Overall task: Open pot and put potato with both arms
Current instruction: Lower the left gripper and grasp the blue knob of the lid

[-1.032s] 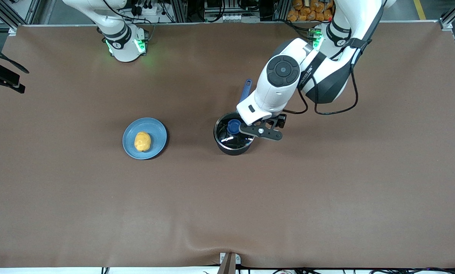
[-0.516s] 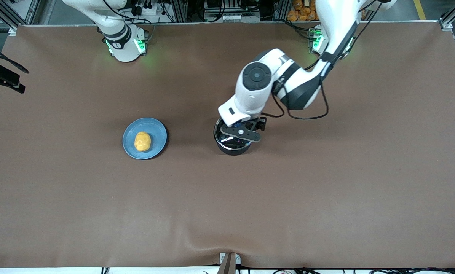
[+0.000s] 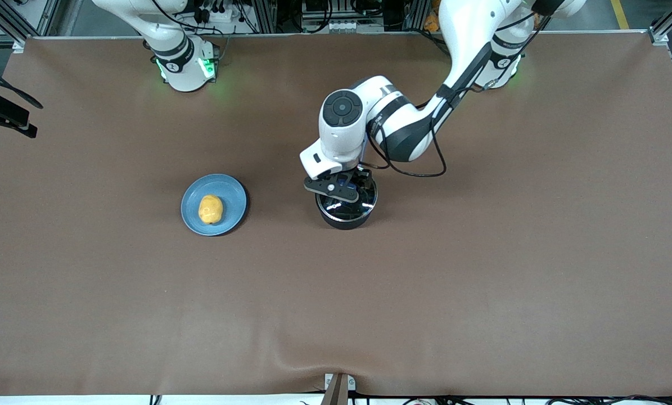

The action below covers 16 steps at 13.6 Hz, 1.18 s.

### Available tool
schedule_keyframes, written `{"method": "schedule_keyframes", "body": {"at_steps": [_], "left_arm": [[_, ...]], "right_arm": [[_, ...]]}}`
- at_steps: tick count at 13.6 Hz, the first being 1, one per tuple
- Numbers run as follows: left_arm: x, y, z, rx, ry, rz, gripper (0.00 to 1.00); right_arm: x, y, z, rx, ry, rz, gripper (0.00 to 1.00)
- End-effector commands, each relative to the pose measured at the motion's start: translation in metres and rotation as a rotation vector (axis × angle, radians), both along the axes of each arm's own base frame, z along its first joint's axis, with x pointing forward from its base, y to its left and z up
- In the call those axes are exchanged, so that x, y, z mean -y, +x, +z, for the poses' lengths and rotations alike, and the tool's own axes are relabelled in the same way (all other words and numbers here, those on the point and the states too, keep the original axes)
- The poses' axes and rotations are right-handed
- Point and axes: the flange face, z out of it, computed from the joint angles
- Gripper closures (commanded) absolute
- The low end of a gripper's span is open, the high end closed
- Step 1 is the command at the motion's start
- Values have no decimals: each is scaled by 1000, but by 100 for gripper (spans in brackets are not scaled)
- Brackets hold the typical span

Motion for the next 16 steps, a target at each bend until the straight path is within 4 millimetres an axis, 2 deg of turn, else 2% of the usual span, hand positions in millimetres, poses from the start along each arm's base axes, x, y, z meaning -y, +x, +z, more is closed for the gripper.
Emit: {"method": "schedule_keyframes", "body": {"at_steps": [1,16], "left_arm": [[2,7,-4,32,14,1,0],[-1,5,-21,29,47,-32,0]], "right_arm": [[1,0,4,4,-3,-9,0],[1,0,4,3,-3,-9,0]]}}
